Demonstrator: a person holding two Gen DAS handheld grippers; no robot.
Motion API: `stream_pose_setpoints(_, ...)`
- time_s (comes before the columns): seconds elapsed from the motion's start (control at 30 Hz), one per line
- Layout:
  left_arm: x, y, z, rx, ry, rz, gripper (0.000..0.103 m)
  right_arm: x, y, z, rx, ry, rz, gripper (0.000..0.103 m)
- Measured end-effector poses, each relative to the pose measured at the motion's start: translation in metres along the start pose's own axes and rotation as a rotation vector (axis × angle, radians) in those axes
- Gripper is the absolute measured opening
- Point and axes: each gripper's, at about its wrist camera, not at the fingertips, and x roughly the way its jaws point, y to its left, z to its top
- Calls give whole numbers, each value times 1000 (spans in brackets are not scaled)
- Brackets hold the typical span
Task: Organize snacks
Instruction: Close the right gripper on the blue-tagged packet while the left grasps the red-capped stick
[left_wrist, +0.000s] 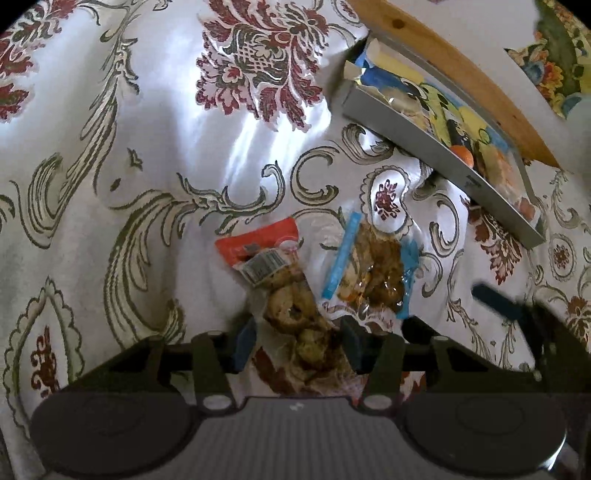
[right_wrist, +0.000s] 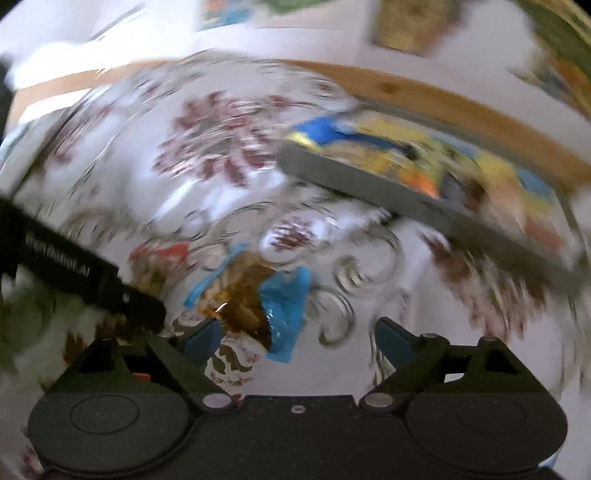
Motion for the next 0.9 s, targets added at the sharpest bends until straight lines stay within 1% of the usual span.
stream_pose_setpoints(0.1, 1, 2, 0, -7, 2, -8, 54, 8, 0, 6, -148, 1, 20, 88)
stream_pose_setpoints(0.23, 3, 2, 1, -7, 4, -4, 54, 20, 2, 9, -290, 8, 45, 85)
stream_pose_setpoints(0.43, 5, 2, 3, -14, 8, -3, 54, 34, 22, 6, -562, 5, 87, 84)
stream_pose_setpoints(0.5, 5, 1, 3, -17, 9, 2, 54, 38, 29, 7, -631, 10, 104, 84)
stream_pose_setpoints(0.57, 6, 0, 4, -17, 11, 9, 54, 45, 34, 11, -670, 25, 108, 84)
stream_pose_setpoints(0.63, 7, -2, 5, -16, 12, 16, 54, 49, 36, 14, -679, 38, 116, 83)
stream_pose_setpoints(0.73, 8, -4, 6, -23, 17, 21, 54, 50, 34, 18, -655, 58, 146, 73)
stream_pose_setpoints(0.77, 8, -3, 6, -24, 18, 21, 54, 48, 34, 16, -653, 51, 143, 68)
stream_pose_setpoints(0.8, 7, -3, 6, -23, 18, 23, 54, 45, 34, 13, -650, 42, 135, 65)
stream_pose_setpoints(0.9, 7, -5, 7, -19, 17, 28, 54, 37, 32, 5, -619, 20, 100, 60)
